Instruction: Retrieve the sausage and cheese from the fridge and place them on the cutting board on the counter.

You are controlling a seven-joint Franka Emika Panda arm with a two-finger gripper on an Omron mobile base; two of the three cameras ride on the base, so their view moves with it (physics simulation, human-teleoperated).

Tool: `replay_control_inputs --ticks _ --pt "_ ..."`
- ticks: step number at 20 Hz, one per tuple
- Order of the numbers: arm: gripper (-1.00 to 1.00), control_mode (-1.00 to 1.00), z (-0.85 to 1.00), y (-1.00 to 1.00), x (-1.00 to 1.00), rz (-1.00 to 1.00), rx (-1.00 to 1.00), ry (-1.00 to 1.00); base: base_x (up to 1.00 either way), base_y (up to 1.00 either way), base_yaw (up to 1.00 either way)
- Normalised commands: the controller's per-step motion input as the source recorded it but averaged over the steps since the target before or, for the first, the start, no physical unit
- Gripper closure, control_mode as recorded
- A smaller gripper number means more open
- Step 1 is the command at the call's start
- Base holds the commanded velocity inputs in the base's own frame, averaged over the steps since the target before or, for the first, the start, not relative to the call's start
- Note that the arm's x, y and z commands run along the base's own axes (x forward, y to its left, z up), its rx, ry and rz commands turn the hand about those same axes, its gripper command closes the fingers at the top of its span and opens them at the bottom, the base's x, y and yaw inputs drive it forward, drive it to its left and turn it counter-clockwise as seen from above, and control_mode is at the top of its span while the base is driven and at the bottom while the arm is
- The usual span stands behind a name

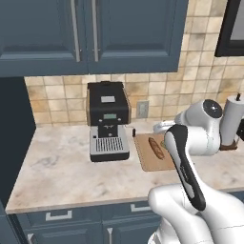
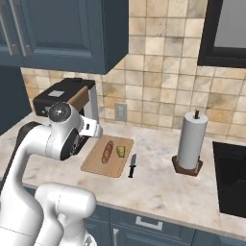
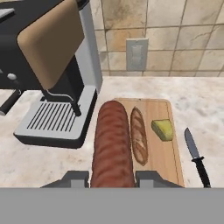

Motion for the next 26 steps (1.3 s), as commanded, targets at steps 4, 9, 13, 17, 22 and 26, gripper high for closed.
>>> replay_control_inputs --ticks 4,9,13,17,22,26 --pt "1.00 1.00 0.00 0.00 0.00 0.00 0.00 0.00 0.00 0.00 0.00" --pt "1.00 -1.00 0.00 0.00 0.00 0.00 0.00 0.00 0.00 0.00 0.00" --pt "1.00 -1.00 0.00 0.00 0.00 0.00 0.00 0.00 0.00 0.00 0.00" --pt "1.00 -1.00 0.00 0.00 0.00 0.00 0.00 0.00 0.00 0.00 0.00" --pt "1.00 -1.00 -0.09 0.03 0.08 0.00 -0.03 0.01 0.00 0.00 0.00" --pt "1.00 -1.00 -0.79 0.04 0.91 -0.06 -0.16 0.02 0.00 0.00 0.00"
